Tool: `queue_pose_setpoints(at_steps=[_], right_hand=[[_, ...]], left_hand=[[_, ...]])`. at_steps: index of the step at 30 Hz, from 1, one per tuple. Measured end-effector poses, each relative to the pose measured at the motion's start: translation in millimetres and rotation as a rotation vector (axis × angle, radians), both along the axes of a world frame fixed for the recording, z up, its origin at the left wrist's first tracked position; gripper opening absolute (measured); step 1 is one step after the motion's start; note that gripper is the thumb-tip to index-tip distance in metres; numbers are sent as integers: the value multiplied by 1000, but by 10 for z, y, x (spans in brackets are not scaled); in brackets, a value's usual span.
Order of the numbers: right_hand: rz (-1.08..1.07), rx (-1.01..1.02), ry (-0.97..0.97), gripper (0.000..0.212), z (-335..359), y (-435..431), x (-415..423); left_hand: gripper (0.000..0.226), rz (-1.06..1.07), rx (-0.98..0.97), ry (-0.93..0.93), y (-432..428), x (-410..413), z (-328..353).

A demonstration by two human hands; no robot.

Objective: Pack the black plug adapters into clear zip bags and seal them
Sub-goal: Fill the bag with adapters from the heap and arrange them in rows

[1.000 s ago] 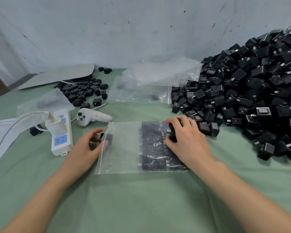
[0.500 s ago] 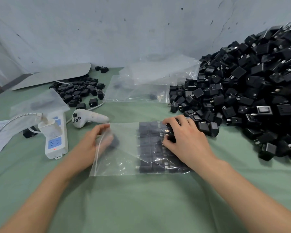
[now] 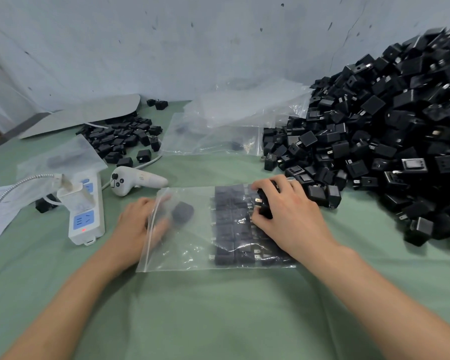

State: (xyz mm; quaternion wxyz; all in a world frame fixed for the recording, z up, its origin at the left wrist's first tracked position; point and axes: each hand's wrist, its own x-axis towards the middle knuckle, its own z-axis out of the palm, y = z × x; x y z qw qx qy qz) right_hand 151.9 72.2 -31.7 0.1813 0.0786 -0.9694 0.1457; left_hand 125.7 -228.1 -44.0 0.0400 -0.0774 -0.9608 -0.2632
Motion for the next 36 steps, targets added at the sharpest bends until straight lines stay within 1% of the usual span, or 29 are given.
queue_pose_setpoints(at_steps=[3,7,10,12,14,15,17,18,19,20,23,24,25,27,29,30,31,33,36], right_hand=[[3,-3,4,38,10,-5,6],[1,2,4,39,13,-4,11],[-4,3,-1,39,6,-2,11],[-5,2,2,39,3,-1,13],[-6,-3,7,38,2,-3,19],[-5,-3,9,38,1,-2,13],[-1,-2,12,38,3,-3,7],[-2,-2,13,38,4,0,7],[-4,-2,16,38,4,2,8],[-7,-1,19,38,3,2,9],[-5,0,16,37,-6,2,19],[-2,0,16,38,-8,3,20],[-2,1,16,38,-7,3,20],[-4,4,13,38,-3,2,20],[-3,4,13,38,0,2,19],[-3,3,14,38,0,3,17],[-1,2,13,38,1,2,15],[1,4,10,39,0,3,9],[2,2,7,38,-3,3,7]], left_hand=[[47,18,43,-49,16,-19,11],[35,-8,73,-51,107,-32,49],[38,-4,91,-23,116,-88,22],[37,29,117,-52,127,-111,8],[47,63,142,-69,142,-114,-4],[57,79,156,-64,152,-122,-13],[84,126,179,-75,173,-130,-27],[92,148,175,-84,186,-136,-32],[92,163,160,-83,200,-144,-32],[84,167,143,-72,212,-159,-28],[30,141,166,-10,245,-189,-24],[19,142,173,-7,251,-194,-27],[14,148,154,-11,252,-202,-39],[17,171,76,12,267,-198,-45],[23,196,6,121,294,-187,-20],[26,196,16,154,303,-183,0],[28,190,57,144,306,-175,18],[24,159,123,89,296,-172,17],[19,45,50,113,263,-199,-18]])
